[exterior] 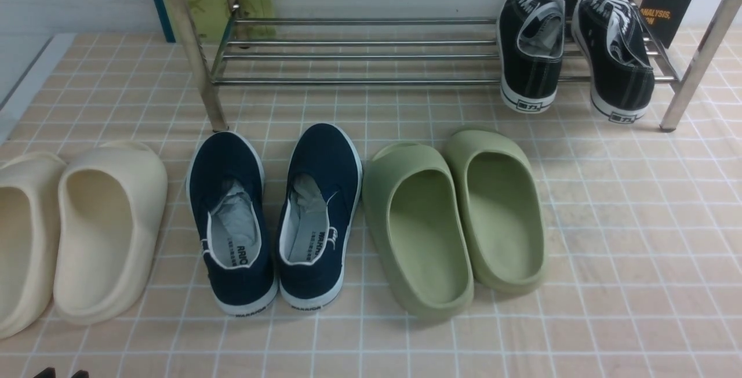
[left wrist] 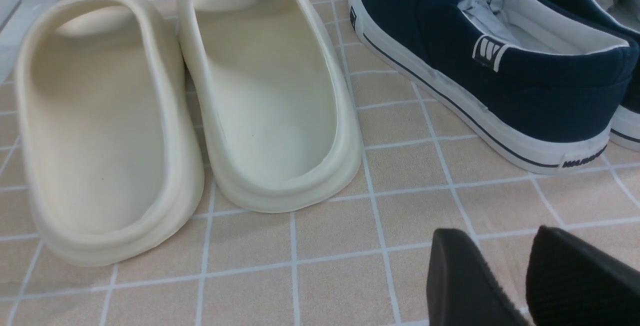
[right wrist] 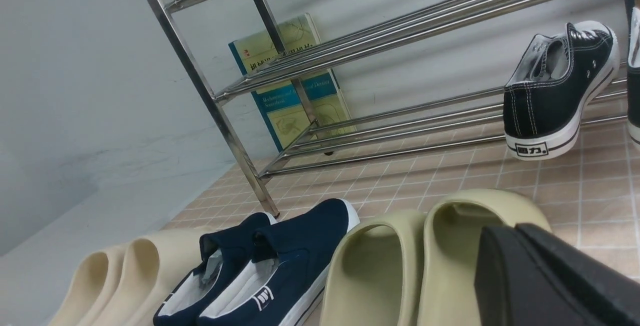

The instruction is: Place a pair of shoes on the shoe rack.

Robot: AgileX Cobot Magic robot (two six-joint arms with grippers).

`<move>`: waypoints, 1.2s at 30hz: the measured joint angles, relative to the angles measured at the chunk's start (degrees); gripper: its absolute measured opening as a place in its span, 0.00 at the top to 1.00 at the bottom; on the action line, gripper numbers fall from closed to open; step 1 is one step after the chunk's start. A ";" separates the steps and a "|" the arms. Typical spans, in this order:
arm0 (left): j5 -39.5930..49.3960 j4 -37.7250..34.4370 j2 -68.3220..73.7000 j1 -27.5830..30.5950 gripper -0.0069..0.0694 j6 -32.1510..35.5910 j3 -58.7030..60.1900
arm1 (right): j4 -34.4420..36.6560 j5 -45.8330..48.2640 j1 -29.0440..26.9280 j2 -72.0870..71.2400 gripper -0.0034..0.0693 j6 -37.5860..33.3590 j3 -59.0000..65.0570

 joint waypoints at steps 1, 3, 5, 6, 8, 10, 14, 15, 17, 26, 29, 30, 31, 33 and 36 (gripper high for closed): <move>0.00 0.00 0.00 0.00 0.60 0.00 0.00 | 0.00 -1.29 -0.64 -0.59 0.93 0.00 1.56; 0.06 0.02 0.00 0.00 0.60 0.00 0.00 | 0.00 -1.32 -2.86 -1.79 0.92 0.00 3.81; 0.06 0.02 0.00 0.00 0.60 0.00 0.00 | 0.00 0.53 -6.39 -3.61 0.92 -0.29 4.26; 0.06 0.02 0.00 0.00 0.60 0.00 0.00 | 0.00 1.62 -9.84 -5.26 0.92 -1.14 4.26; 0.06 0.02 0.00 0.00 0.60 0.00 0.00 | 0.00 3.24 -13.54 -6.99 0.92 -1.93 4.26; 0.06 0.15 0.00 0.00 0.60 0.00 -0.01 | 0.00 6.77 -19.23 -8.42 0.92 -3.24 4.26; 0.06 0.20 0.00 0.00 0.60 0.00 -0.01 | 0.00 10.67 -24.87 -8.60 0.92 -7.92 4.26; 0.06 0.27 0.00 0.00 0.60 0.00 -0.01 | 0.11 12.61 -25.93 -8.65 0.92 -10.13 4.26; 0.06 0.27 0.00 0.00 0.60 0.00 -0.01 | 0.64 16.23 -26.71 -8.65 0.92 -12.33 4.26; 0.06 0.27 0.00 0.00 0.60 0.00 -0.01 | 0.93 27.36 -26.79 -8.65 0.92 -14.41 3.90; 0.06 0.27 0.00 0.00 0.60 0.00 -0.01 | 0.66 28.07 -26.79 -8.65 0.92 -14.62 3.78; 0.06 0.27 0.00 0.00 0.60 0.00 -0.01 | 0.66 28.19 -26.79 -8.65 0.92 -14.62 3.78; 0.06 0.27 0.00 0.00 0.60 0.00 -0.01 | 0.66 28.18 -26.79 -8.65 0.92 -14.67 3.78; 0.06 0.27 0.00 0.00 0.60 0.00 -0.01 | 0.66 28.33 -26.79 -8.65 0.91 -14.67 3.74; 0.06 0.31 0.00 0.00 0.60 0.00 -0.01 | 0.66 28.36 -26.79 -8.65 0.91 -14.76 3.72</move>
